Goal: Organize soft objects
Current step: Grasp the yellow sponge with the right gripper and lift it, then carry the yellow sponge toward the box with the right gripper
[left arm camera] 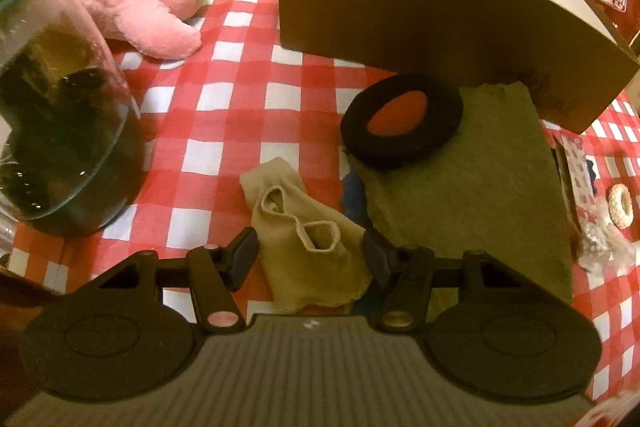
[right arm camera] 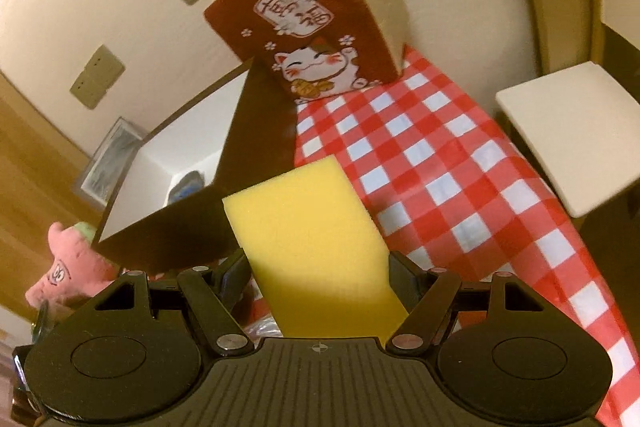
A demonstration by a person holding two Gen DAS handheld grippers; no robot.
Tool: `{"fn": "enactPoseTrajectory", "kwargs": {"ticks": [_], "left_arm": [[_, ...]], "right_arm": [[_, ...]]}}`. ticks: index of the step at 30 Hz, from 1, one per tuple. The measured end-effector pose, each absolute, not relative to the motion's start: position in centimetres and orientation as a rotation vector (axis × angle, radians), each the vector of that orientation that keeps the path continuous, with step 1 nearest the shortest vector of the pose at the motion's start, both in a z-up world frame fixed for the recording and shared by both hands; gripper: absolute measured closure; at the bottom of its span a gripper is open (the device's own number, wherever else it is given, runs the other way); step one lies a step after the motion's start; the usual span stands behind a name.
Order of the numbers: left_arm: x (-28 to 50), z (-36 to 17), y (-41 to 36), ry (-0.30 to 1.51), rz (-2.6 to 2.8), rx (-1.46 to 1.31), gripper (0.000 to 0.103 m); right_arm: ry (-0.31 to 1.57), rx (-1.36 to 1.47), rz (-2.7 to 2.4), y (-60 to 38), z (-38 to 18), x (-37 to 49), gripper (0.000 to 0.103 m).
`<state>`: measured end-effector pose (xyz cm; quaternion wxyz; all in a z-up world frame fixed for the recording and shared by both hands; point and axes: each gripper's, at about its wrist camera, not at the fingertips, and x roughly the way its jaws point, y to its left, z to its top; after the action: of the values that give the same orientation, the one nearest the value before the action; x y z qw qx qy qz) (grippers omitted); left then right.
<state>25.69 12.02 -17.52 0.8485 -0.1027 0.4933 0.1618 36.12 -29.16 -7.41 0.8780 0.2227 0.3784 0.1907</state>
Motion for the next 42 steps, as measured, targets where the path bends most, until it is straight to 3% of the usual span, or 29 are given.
{"fn": "enactPoseTrajectory", "kwargs": {"ticks": [5, 7, 9, 42], "left_arm": [[25.3, -17.9, 12.3, 1.028, 0.323, -0.211, 0.072], [25.0, -17.7, 12.4, 1.021, 0.315, -0.196, 0.091], [24.8, -17.4, 12.7, 1.017, 0.307, -0.202, 0.098], [22.1, -6.3, 10.8, 0.815, 0.231, -0.157, 0.100]], "right_arm": [[0.809, 0.450, 0.367, -29.3, -7.7, 35.6, 0.030], [0.819, 0.445, 0.361, -29.3, -7.9, 35.5, 0.030], [0.830, 0.441, 0.357, -29.2, -8.2, 35.3, 0.030], [0.812, 0.395, 0.454, -27.3, -6.3, 35.3, 0.029]]}}
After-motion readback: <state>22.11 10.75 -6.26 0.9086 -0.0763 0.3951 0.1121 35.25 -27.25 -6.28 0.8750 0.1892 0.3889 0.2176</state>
